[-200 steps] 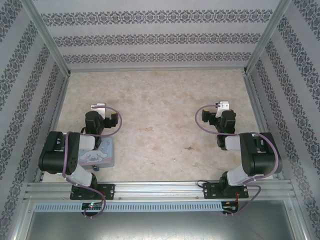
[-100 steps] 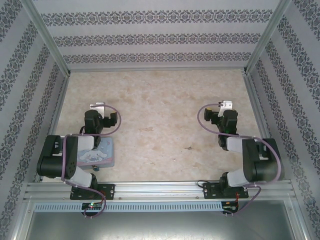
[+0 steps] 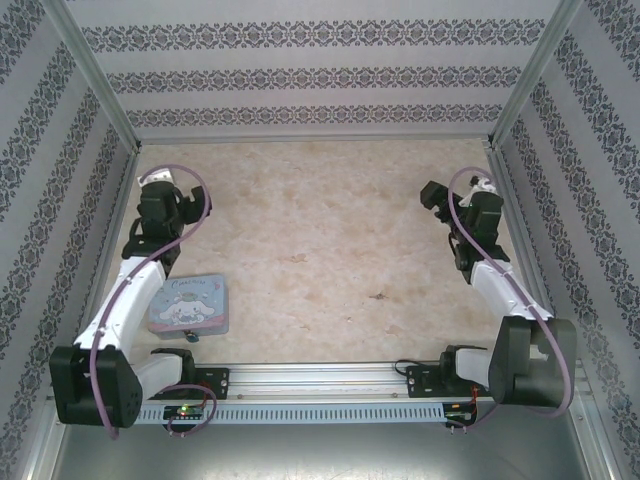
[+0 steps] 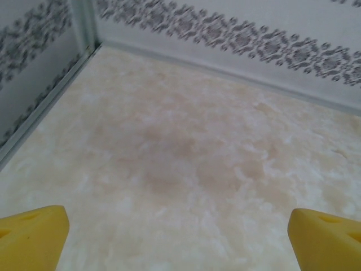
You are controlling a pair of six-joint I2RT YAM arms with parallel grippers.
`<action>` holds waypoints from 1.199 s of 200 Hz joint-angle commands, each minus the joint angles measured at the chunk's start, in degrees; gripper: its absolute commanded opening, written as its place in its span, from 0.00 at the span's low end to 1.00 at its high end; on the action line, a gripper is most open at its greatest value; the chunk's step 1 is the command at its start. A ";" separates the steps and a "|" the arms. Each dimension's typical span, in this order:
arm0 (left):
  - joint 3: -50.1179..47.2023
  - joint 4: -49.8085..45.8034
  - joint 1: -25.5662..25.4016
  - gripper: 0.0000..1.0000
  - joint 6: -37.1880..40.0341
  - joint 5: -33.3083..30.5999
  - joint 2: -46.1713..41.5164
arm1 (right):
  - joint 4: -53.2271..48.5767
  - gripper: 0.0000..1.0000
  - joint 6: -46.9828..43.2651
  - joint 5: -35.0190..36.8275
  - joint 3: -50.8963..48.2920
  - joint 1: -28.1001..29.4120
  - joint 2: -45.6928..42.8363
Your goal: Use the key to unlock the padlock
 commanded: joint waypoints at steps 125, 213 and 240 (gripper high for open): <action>-9.54 -38.93 -1.99 1.00 -24.92 15.43 -14.18 | -11.37 0.87 9.02 -7.40 7.31 30.10 10.70; -16.65 -26.83 -18.95 1.00 -36.97 10.93 -10.86 | -15.84 0.97 6.57 -5.16 7.88 29.08 9.85; -15.33 -21.49 -26.38 1.00 -41.86 7.77 -6.66 | -15.20 0.95 7.01 -6.97 5.88 27.47 8.47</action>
